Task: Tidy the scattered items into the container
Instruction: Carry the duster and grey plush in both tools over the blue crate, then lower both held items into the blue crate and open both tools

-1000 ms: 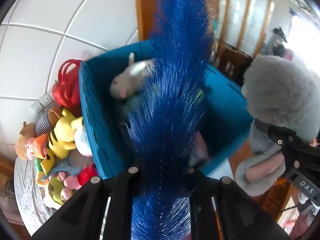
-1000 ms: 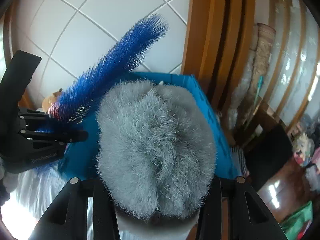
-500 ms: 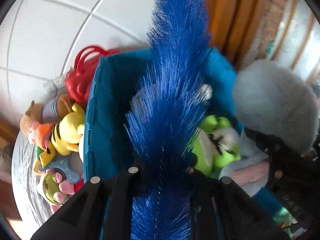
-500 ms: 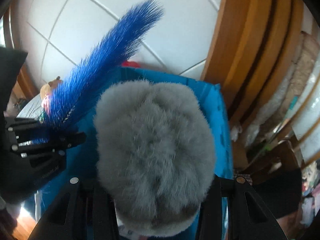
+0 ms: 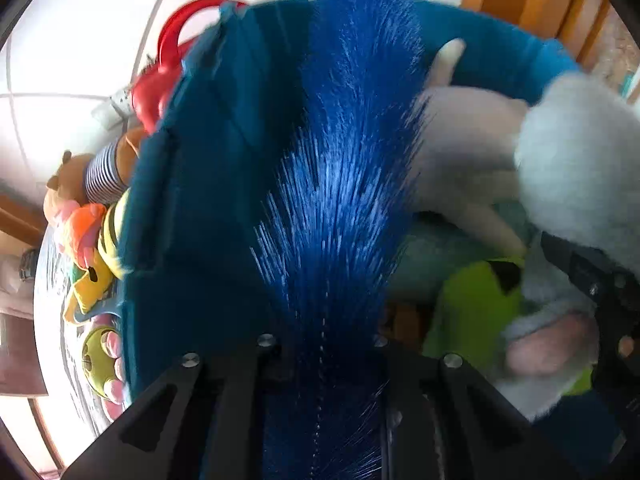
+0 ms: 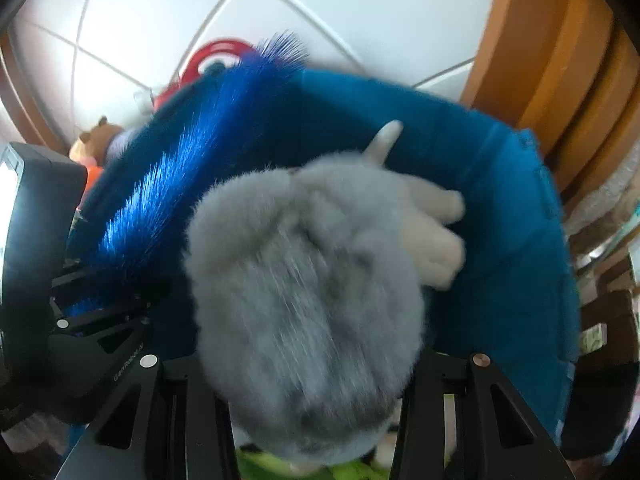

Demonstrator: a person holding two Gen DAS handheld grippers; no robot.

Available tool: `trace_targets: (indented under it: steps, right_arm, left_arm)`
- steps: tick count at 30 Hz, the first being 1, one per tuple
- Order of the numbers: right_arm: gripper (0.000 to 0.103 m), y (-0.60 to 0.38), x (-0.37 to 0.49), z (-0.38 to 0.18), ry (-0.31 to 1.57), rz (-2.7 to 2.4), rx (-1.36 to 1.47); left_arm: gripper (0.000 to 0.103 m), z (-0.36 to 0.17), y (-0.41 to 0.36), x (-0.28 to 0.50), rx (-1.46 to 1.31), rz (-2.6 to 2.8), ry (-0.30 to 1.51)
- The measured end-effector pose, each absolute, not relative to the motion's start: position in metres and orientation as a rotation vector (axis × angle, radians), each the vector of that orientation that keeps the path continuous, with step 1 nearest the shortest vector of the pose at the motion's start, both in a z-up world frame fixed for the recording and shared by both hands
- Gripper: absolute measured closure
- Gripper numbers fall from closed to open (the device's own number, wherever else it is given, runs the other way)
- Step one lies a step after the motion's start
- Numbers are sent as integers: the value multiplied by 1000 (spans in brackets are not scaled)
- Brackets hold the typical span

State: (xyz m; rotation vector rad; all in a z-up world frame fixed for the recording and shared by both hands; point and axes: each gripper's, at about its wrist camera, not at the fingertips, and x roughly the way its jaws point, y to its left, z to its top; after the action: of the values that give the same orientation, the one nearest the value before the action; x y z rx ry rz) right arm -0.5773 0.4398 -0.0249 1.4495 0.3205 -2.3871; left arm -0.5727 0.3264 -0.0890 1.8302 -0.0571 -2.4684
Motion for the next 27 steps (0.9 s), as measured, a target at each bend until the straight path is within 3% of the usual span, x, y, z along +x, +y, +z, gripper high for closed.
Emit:
trace_targets:
  steps: [8,12,14,16,18,25,27]
  right_arm:
    - [61,431,-605,-72,347,-2349,1551]
    - [59,440,-611,-76,322,-2357,1571]
    - [50,444,-612,-75,316,-2368,1569]
    - [44,448,-612,-72,306,-2380,1559]
    - [42,452,-609,-69,294,-2388,1554]
    - [23,472,-596,-34,220,-2440,1493]
    - [23,475,-591,-23,219,-2454,1473]
  left_arm:
    - [90,-113,337,-589,1884,-2447,-87]
    - [84,-111,348,-592,1878,-2488,-90]
    - [76,-108,353,-593,1873,-2504,-90]
    - [57,-105,358,-593,1865,-2518,-93]
    - [47,-101,362,-592,1855,-2527,-87]
    - [46,-80,373,-581,1823,-2549,-71]
    - [46,-73,377,-577,1818,-2555,-66]
